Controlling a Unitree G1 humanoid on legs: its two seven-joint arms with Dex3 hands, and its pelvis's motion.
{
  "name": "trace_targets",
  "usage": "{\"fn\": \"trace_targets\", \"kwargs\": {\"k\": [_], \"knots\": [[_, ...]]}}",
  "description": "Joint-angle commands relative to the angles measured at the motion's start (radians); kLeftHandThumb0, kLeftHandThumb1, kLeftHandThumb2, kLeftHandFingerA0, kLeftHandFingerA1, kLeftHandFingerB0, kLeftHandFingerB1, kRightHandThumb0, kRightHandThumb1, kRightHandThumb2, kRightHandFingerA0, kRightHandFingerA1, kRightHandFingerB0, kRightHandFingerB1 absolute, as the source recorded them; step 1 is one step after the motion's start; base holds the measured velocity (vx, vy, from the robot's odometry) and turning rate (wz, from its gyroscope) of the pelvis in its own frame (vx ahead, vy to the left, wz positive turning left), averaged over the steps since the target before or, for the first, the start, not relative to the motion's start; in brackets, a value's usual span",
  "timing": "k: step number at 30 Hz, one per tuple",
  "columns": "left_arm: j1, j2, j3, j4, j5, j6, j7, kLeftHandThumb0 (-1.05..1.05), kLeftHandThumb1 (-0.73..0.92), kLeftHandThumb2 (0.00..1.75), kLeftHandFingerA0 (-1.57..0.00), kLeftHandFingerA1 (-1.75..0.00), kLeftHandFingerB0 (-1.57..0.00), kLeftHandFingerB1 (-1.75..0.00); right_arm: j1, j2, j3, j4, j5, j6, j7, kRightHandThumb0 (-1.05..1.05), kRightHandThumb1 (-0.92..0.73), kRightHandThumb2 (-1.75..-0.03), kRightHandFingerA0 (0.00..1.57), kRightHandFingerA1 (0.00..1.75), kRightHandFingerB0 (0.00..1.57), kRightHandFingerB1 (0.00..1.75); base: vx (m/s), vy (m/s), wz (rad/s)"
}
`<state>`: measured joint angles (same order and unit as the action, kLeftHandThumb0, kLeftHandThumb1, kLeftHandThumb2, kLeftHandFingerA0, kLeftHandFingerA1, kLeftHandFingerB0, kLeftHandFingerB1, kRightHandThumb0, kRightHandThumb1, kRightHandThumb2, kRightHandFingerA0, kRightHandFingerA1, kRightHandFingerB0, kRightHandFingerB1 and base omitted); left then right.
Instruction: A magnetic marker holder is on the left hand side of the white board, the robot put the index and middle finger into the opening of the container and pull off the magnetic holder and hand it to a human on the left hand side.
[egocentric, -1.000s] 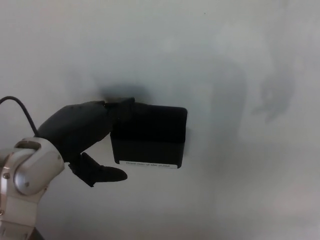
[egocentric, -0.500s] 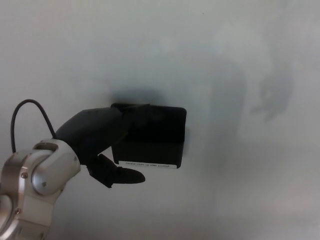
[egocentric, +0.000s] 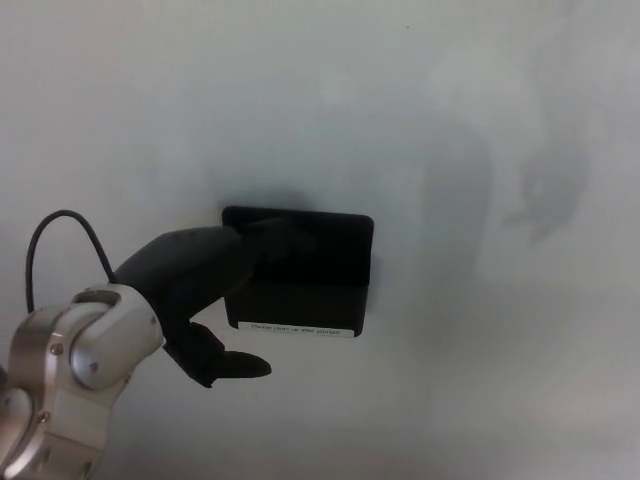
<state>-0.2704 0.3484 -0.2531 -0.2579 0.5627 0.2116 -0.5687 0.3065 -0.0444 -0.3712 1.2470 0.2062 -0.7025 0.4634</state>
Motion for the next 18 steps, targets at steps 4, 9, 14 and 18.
{"fn": "trace_targets", "kwargs": {"k": [4,9,14,18], "knots": [[-0.032,0.02,0.012,0.086,-0.015,0.03,0.015,-0.71,0.52,0.57,-0.26,-0.33,-0.21,-0.29,0.002,-0.012,0.01,-0.002,-0.009,-0.003,-0.024,-0.59,-0.64,-0.6,0.81,0.55,0.55,0.38,0.0,0.0,0.0],[-0.038,0.028,0.01,0.116,-0.023,0.037,0.014,-0.72,0.52,0.57,-0.26,-0.33,-0.21,-0.28,0.001,-0.01,0.007,-0.005,0.005,-0.005,-0.001,-0.55,-0.65,-0.6,0.81,0.56,0.56,0.38,0.0,0.0,0.0],[-0.05,0.033,0.004,0.15,-0.034,0.036,0.014,-0.72,0.52,0.57,-0.25,-0.32,-0.21,-0.28,0.0,-0.007,0.001,-0.005,0.014,-0.001,0.013,-0.53,-0.66,-0.6,0.8,0.54,0.55,0.38,0.0,0.0,0.0],[-0.088,0.039,-0.011,0.195,-0.037,0.042,-0.009,-0.33,0.21,0.86,-0.08,-0.5,-0.07,-0.49,-0.002,-0.008,0.005,-0.006,0.007,-0.004,0.005,-0.57,-0.66,-0.6,0.8,0.55,0.54,0.38,0.0,0.0,0.0]]}}
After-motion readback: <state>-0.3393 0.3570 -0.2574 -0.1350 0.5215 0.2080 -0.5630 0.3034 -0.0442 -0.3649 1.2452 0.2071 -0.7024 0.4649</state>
